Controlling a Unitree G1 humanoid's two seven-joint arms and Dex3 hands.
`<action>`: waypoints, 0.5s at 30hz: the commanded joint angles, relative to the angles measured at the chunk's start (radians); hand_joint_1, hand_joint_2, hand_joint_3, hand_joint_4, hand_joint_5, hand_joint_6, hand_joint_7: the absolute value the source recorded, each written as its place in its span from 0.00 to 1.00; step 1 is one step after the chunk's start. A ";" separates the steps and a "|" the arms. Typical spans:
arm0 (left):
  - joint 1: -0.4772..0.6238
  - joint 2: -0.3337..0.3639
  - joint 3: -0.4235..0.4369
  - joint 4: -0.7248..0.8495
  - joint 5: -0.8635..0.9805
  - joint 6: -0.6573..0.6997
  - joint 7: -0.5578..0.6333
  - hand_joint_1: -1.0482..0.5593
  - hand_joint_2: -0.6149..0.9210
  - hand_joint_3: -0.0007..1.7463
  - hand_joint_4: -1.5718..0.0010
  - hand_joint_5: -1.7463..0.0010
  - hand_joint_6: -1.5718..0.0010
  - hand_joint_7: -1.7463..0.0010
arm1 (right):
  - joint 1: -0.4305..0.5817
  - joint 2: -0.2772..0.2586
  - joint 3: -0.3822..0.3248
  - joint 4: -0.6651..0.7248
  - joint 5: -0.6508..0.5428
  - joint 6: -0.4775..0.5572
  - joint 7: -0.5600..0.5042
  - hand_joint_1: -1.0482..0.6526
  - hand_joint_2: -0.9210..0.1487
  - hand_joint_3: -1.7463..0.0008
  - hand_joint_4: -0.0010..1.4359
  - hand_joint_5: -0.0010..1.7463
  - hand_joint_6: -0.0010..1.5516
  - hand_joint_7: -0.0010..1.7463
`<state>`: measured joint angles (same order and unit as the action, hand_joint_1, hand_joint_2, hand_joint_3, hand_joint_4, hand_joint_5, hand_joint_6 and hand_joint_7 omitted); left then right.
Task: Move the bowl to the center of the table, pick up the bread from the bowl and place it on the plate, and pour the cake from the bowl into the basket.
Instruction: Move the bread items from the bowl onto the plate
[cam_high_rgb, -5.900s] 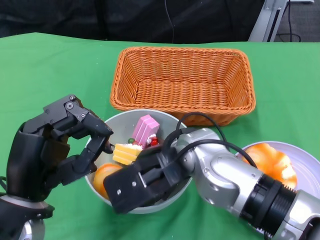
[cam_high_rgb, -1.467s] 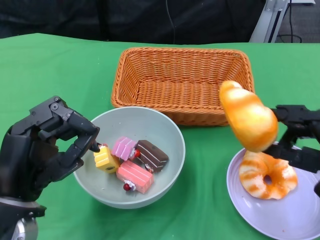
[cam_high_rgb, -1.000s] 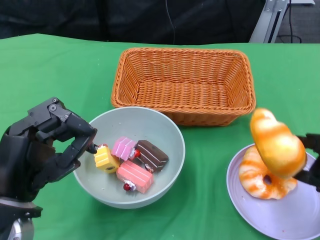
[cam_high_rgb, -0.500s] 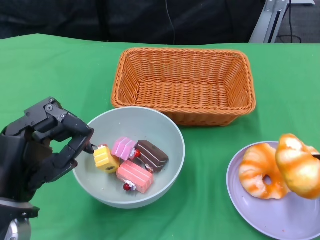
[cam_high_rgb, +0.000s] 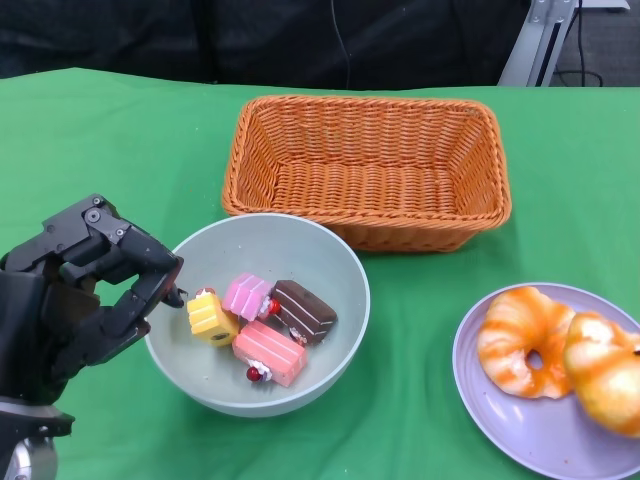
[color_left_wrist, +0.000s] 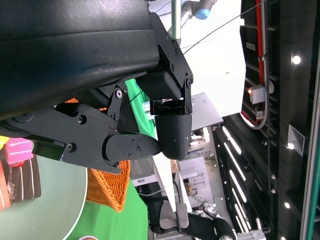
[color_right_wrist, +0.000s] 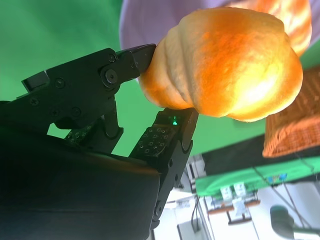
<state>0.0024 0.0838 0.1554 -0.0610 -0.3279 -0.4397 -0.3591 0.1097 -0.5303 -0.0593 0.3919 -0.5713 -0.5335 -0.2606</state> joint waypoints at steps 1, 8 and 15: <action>0.003 0.021 0.010 0.001 -0.012 0.004 -0.011 0.56 1.00 0.22 0.54 0.08 0.53 0.29 | -0.014 -0.036 0.023 0.028 -0.021 -0.031 -0.028 0.55 0.11 1.00 0.74 0.61 0.75 0.09; 0.007 0.018 0.008 -0.005 -0.011 0.005 -0.008 0.56 1.00 0.22 0.54 0.08 0.53 0.29 | -0.042 -0.041 0.078 0.071 -0.070 -0.046 -0.080 0.55 0.11 1.00 0.75 0.60 0.76 0.06; 0.010 0.019 0.008 -0.009 -0.002 0.003 -0.004 0.56 1.00 0.22 0.54 0.08 0.53 0.30 | -0.093 -0.036 0.144 0.163 -0.130 -0.061 -0.190 0.54 0.11 1.00 0.74 0.64 0.77 0.04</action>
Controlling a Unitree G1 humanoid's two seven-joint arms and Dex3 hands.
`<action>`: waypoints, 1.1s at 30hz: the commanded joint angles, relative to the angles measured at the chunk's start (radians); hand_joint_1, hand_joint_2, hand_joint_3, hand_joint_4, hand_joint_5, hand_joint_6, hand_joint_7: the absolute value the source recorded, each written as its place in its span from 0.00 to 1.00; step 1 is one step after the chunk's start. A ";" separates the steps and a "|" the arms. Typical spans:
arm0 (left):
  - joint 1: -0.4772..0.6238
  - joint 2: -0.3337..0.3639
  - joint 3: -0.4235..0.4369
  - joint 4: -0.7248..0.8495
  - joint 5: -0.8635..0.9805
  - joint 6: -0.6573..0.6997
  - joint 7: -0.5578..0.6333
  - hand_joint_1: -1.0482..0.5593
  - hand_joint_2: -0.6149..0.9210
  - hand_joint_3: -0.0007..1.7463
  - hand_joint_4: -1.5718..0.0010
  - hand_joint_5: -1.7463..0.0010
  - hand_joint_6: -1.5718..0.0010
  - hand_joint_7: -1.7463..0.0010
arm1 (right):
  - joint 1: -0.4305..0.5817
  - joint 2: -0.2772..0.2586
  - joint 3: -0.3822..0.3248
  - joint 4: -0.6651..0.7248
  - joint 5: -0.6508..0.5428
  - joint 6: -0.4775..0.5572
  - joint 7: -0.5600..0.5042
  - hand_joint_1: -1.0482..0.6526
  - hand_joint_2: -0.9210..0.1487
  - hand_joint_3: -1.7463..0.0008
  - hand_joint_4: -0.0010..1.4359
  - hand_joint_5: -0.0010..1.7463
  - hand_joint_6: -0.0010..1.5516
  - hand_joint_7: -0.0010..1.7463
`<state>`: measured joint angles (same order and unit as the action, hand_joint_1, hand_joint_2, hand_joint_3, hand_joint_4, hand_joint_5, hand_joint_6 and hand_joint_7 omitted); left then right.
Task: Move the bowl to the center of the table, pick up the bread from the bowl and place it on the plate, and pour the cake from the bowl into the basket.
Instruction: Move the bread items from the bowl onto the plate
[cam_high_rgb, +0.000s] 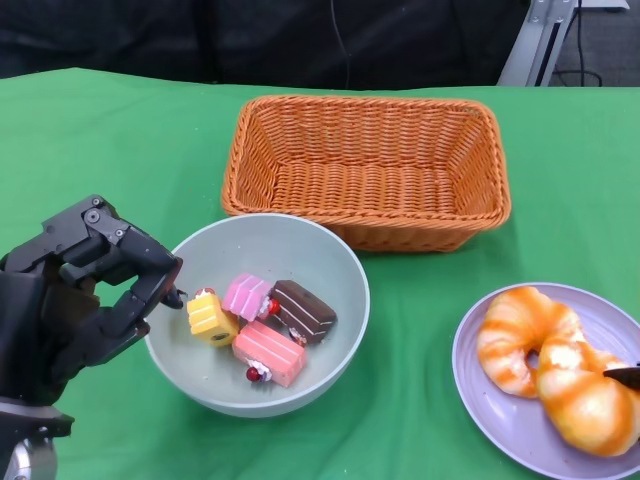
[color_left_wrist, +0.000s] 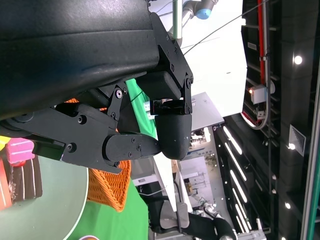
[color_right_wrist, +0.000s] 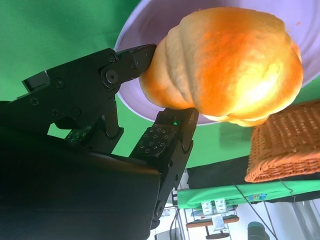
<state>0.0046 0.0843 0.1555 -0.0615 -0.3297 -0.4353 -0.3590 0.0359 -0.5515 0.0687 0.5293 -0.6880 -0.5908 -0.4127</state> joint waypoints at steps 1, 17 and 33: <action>0.007 0.020 0.009 -0.006 0.004 -0.006 -0.004 0.56 1.00 0.22 0.54 0.08 0.53 0.30 | -0.024 -0.015 0.023 0.033 -0.018 -0.002 -0.049 0.53 0.10 1.00 0.74 0.65 0.77 0.04; 0.010 0.017 0.005 -0.013 -0.005 0.008 -0.005 0.56 1.00 0.22 0.53 0.08 0.52 0.28 | 0.072 -0.051 0.056 -0.241 -0.039 0.299 0.184 0.29 0.03 0.99 0.62 0.02 0.49 0.00; 0.008 0.015 0.005 -0.004 -0.005 -0.003 -0.008 0.56 0.99 0.24 0.54 0.07 0.53 0.28 | 0.169 -0.048 0.042 -0.547 -0.017 0.491 0.421 0.14 0.00 0.95 0.30 0.00 0.35 0.01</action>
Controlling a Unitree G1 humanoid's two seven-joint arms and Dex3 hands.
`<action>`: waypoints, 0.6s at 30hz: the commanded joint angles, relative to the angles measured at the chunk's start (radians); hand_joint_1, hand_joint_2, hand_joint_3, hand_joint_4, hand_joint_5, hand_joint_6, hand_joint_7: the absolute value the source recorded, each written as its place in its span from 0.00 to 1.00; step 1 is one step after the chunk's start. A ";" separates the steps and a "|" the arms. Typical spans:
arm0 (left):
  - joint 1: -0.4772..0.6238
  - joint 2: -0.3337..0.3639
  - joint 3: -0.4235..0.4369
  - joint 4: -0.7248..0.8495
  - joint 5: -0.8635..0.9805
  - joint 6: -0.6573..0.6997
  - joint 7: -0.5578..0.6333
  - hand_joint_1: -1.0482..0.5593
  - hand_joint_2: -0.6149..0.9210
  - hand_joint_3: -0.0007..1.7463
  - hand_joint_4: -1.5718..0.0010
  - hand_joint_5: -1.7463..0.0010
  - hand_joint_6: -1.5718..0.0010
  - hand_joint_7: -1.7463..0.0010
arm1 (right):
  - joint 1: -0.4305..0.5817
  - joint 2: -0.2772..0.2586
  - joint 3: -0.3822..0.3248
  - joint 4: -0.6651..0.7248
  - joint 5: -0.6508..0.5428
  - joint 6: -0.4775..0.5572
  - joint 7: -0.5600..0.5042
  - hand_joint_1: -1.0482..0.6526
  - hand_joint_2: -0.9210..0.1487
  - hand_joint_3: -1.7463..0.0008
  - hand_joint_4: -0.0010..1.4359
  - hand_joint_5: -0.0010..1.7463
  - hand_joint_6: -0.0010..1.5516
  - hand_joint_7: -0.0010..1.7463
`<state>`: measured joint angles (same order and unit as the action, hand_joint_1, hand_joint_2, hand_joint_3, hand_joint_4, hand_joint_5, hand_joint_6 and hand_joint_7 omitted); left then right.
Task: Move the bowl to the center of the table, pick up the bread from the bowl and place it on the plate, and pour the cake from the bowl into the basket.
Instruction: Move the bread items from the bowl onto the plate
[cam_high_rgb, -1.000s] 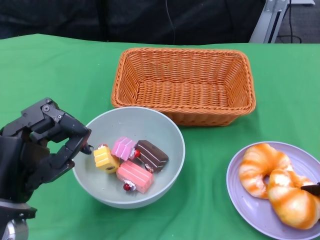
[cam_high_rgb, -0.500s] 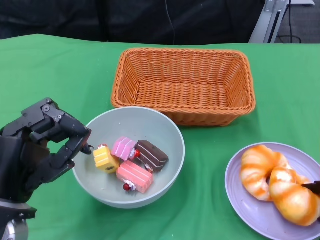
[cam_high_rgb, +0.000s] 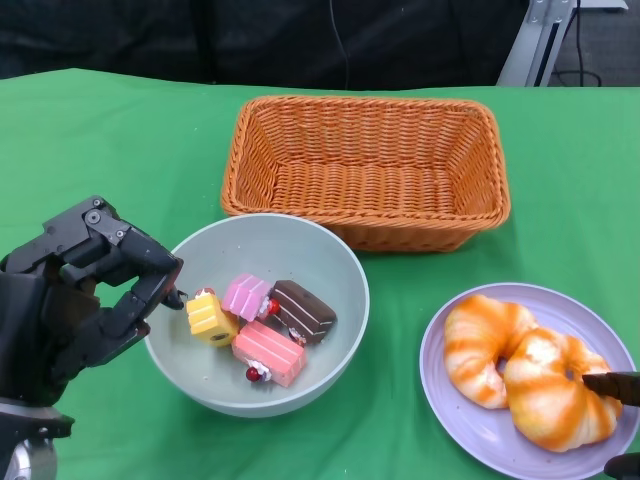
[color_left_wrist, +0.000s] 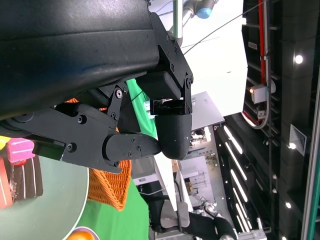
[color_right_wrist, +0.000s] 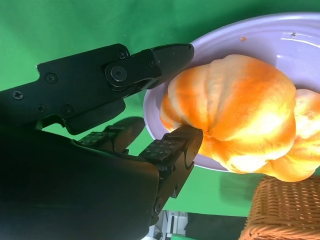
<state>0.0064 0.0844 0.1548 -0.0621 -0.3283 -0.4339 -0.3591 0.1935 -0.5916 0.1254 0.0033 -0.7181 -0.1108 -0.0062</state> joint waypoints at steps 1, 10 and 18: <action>0.005 0.015 0.005 -0.002 -0.006 -0.007 -0.010 0.56 0.99 0.24 0.54 0.07 0.53 0.28 | 0.013 -0.007 -0.016 -0.025 0.017 0.014 0.019 0.14 0.00 0.95 0.30 0.00 0.35 0.01; 0.003 0.016 0.005 0.002 -0.001 -0.006 -0.008 0.56 0.99 0.24 0.54 0.07 0.53 0.27 | 0.019 0.004 -0.024 -0.041 0.016 0.015 -0.010 0.15 0.00 0.97 0.31 0.01 0.36 0.01; 0.002 0.019 0.006 0.008 -0.001 -0.010 -0.013 0.56 0.99 0.24 0.54 0.07 0.53 0.27 | 0.025 0.019 -0.049 -0.089 0.041 0.028 -0.008 0.17 0.00 0.97 0.32 0.01 0.39 0.01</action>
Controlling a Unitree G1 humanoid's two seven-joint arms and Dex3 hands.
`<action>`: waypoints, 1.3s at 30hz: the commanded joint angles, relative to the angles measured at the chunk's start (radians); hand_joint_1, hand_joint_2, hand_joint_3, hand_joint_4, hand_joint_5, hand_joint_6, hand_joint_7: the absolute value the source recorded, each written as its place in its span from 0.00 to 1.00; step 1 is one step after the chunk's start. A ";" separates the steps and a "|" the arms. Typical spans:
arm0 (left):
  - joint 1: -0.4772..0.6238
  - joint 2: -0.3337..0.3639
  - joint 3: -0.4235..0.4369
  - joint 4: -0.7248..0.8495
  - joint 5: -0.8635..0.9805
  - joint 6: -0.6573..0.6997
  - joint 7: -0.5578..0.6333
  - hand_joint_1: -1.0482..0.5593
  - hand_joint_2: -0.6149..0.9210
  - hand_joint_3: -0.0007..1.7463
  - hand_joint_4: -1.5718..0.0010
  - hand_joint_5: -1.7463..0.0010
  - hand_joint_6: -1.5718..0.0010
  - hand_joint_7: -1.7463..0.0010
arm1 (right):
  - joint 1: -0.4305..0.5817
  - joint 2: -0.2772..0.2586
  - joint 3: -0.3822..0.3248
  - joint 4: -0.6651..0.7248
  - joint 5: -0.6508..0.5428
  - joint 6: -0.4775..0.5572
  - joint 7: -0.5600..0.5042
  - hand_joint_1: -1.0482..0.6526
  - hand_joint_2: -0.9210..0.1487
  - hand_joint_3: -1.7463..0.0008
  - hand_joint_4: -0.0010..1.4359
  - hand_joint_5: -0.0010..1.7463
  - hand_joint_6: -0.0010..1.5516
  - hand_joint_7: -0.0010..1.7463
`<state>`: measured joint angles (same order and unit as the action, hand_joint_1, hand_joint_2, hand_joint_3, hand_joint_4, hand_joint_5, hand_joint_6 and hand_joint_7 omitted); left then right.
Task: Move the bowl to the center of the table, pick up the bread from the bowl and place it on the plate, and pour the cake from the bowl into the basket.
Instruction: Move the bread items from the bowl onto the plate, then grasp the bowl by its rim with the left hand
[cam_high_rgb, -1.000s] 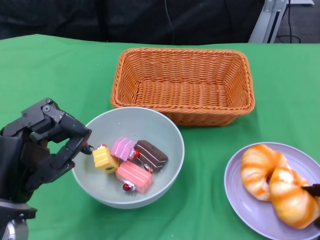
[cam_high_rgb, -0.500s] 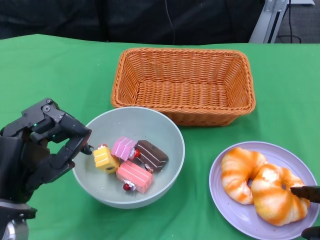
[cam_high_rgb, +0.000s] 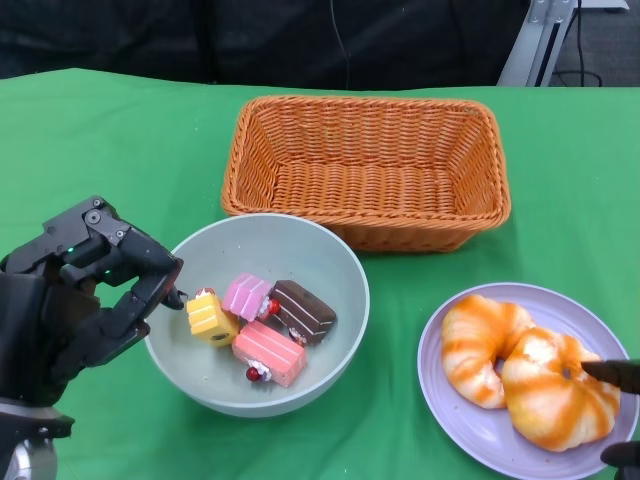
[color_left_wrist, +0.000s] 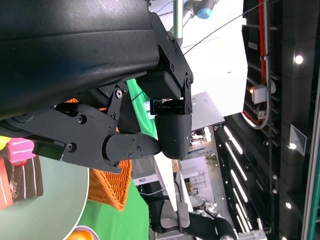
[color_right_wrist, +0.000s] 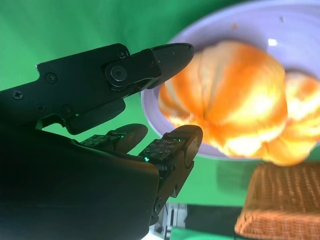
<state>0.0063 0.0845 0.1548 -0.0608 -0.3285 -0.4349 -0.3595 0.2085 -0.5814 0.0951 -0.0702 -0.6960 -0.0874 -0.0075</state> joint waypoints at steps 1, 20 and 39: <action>0.001 0.019 0.006 0.009 -0.002 -0.010 -0.013 0.56 0.99 0.24 0.54 0.07 0.53 0.27 | 0.008 0.014 -0.024 -0.013 0.023 -0.001 -0.017 0.17 0.00 0.97 0.33 0.01 0.39 0.01; 0.002 0.019 0.007 0.017 -0.004 -0.009 -0.030 0.56 0.99 0.24 0.54 0.07 0.53 0.27 | -0.015 0.174 -0.184 -0.141 0.431 -0.092 -0.002 0.35 0.00 0.96 0.49 0.06 0.43 0.02; 0.016 0.026 -0.015 0.021 0.023 -0.021 -0.055 0.59 0.84 0.52 0.54 0.08 0.54 0.22 | -0.156 0.280 -0.151 -0.176 0.818 -0.090 0.274 0.32 0.00 0.95 0.55 0.08 0.43 0.02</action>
<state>0.0098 0.0929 0.1365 -0.0424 -0.3112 -0.4453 -0.4074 0.0673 -0.3060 -0.0577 -0.2302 0.1079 -0.1811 0.2591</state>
